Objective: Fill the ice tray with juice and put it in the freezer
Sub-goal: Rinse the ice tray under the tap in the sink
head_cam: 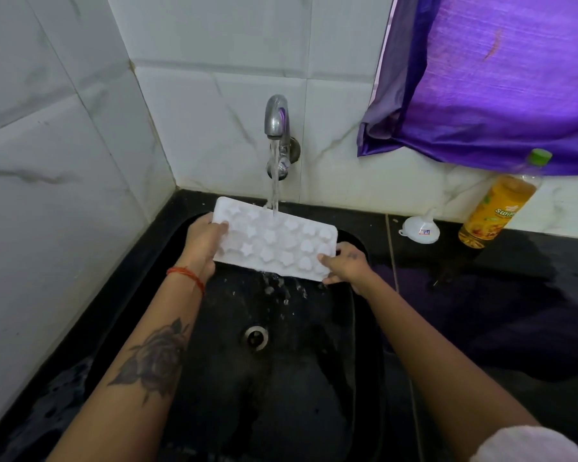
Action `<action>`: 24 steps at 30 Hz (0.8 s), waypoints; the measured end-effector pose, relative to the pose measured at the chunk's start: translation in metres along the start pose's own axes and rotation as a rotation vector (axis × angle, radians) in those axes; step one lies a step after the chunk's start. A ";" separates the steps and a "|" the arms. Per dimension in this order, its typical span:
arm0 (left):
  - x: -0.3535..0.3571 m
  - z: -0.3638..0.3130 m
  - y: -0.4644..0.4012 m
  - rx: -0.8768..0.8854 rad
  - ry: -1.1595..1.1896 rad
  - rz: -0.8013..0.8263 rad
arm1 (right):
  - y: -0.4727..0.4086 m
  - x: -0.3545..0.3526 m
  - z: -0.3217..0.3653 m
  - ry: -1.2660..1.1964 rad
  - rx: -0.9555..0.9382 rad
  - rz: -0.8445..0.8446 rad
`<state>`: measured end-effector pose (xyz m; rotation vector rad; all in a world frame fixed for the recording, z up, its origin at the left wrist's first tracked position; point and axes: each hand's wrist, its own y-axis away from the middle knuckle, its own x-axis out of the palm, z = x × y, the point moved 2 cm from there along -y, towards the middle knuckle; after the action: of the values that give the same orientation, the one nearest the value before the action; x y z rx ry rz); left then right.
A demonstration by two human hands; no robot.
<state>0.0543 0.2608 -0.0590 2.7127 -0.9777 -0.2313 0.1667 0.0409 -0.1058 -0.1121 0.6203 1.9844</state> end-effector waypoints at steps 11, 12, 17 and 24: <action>-0.081 0.037 -0.009 -0.139 0.275 -0.050 | 0.002 0.050 0.074 0.165 -0.260 0.030; -0.081 0.039 -0.006 -0.174 0.300 -0.070 | 0.003 0.049 0.078 0.196 -0.315 0.008; -0.071 0.055 0.001 -0.403 0.636 -0.019 | 0.014 0.029 0.076 0.212 -0.501 -0.075; -0.031 0.070 0.017 -0.462 0.779 0.055 | 0.031 -0.001 0.006 -0.305 -0.267 -0.017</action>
<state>0.0039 0.2555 -0.1194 2.0537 -0.6482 0.5134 0.1414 0.0319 -0.0881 0.0229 0.1570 2.0069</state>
